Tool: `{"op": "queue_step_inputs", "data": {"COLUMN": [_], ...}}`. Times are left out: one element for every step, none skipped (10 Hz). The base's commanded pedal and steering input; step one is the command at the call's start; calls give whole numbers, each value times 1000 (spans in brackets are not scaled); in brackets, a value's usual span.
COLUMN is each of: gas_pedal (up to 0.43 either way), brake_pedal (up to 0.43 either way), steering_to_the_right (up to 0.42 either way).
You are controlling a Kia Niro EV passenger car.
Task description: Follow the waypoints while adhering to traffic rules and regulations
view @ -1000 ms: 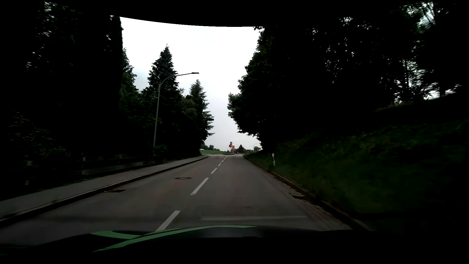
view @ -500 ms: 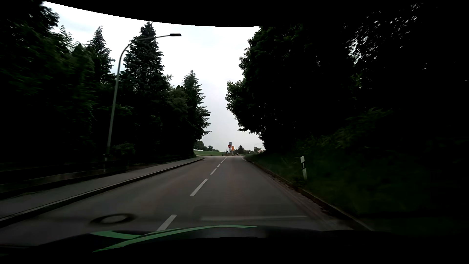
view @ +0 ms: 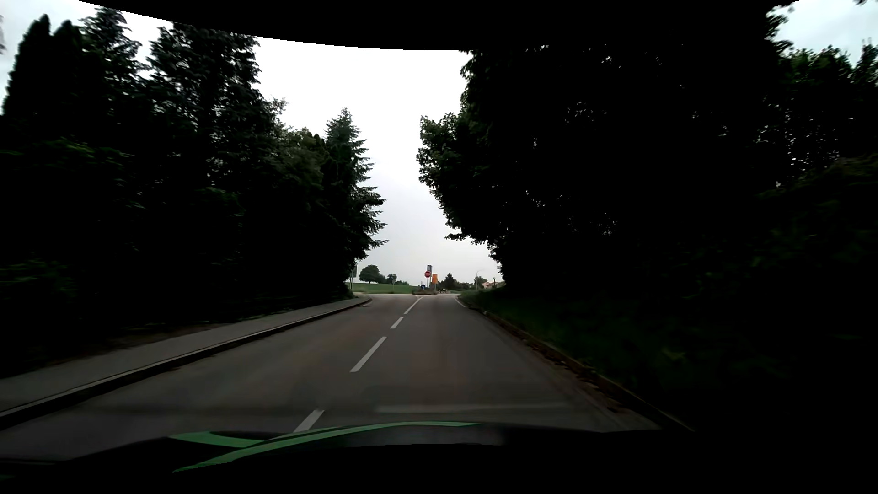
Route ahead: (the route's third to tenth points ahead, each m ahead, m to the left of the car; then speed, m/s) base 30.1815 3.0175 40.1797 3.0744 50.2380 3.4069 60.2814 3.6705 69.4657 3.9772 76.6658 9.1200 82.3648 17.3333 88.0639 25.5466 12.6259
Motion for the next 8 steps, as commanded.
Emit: {"op": "queue_step_inputs", "data": {"gas_pedal": [0, 0, 0, 0, 0, 0, 0, 0], "brake_pedal": [6, 12, 55, 85, 98, 110, 134, 165], "steering_to_the_right": [0, 0, 0, 0, 0, 0, 0, 0]}}
